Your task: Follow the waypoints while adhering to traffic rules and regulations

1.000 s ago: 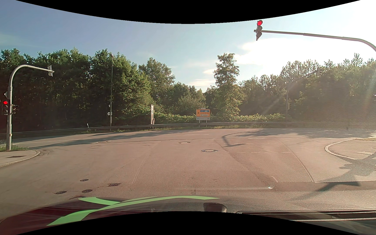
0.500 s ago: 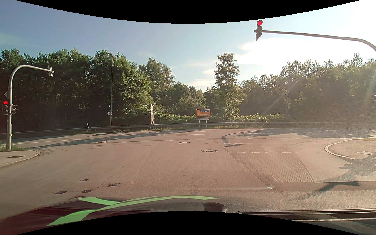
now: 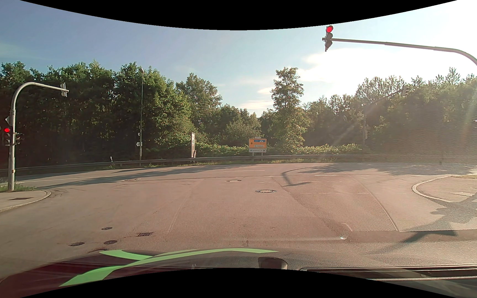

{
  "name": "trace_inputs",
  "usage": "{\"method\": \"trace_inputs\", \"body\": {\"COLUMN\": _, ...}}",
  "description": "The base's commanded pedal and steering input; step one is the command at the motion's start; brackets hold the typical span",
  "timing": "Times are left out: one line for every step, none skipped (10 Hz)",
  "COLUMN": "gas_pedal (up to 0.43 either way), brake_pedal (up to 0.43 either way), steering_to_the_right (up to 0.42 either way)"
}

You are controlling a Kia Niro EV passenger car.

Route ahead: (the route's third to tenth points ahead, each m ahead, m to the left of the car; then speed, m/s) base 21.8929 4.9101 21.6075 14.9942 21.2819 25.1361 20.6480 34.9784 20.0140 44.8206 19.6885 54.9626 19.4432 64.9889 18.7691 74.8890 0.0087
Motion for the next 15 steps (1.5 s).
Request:
{"method": "trace_inputs", "body": {"gas_pedal": 0.000, "brake_pedal": 0.195, "steering_to_the_right": 0.014}}
{"method": "trace_inputs", "body": {"gas_pedal": 0.000, "brake_pedal": 0.195, "steering_to_the_right": 0.013}}
{"method": "trace_inputs", "body": {"gas_pedal": 0.000, "brake_pedal": 0.195, "steering_to_the_right": 0.013}}
{"method": "trace_inputs", "body": {"gas_pedal": 0.000, "brake_pedal": 0.195, "steering_to_the_right": 0.013}}
{"method": "trace_inputs", "body": {"gas_pedal": 0.000, "brake_pedal": 0.195, "steering_to_the_right": 0.012}}
{"method": "trace_inputs", "body": {"gas_pedal": 0.000, "brake_pedal": 0.195, "steering_to_the_right": 0.012}}
{"method": "trace_inputs", "body": {"gas_pedal": 0.000, "brake_pedal": 0.195, "steering_to_the_right": 0.012}}
{"method": "trace_inputs", "body": {"gas_pedal": 0.000, "brake_pedal": 0.195, "steering_to_the_right": 0.012}}
{"method": "trace_inputs", "body": {"gas_pedal": 0.000, "brake_pedal": 0.195, "steering_to_the_right": 0.012}}
{"method": "trace_inputs", "body": {"gas_pedal": 0.000, "brake_pedal": 0.189, "steering_to_the_right": 0.012}}
{"method": "trace_inputs", "body": {"gas_pedal": 0.000, "brake_pedal": 0.189, "steering_to_the_right": 0.012}}
{"method": "trace_inputs", "body": {"gas_pedal": 0.000, "brake_pedal": 0.189, "steering_to_the_right": 0.012}}
{"method": "trace_inputs", "body": {"gas_pedal": 0.000, "brake_pedal": 0.189, "steering_to_the_right": 0.012}}
{"method": "trace_inputs", "body": {"gas_pedal": 0.000, "brake_pedal": 0.189, "steering_to_the_right": 0.012}}
{"method": "trace_inputs", "body": {"gas_pedal": 0.000, "brake_pedal": 0.189, "steering_to_the_right": 0.012}}
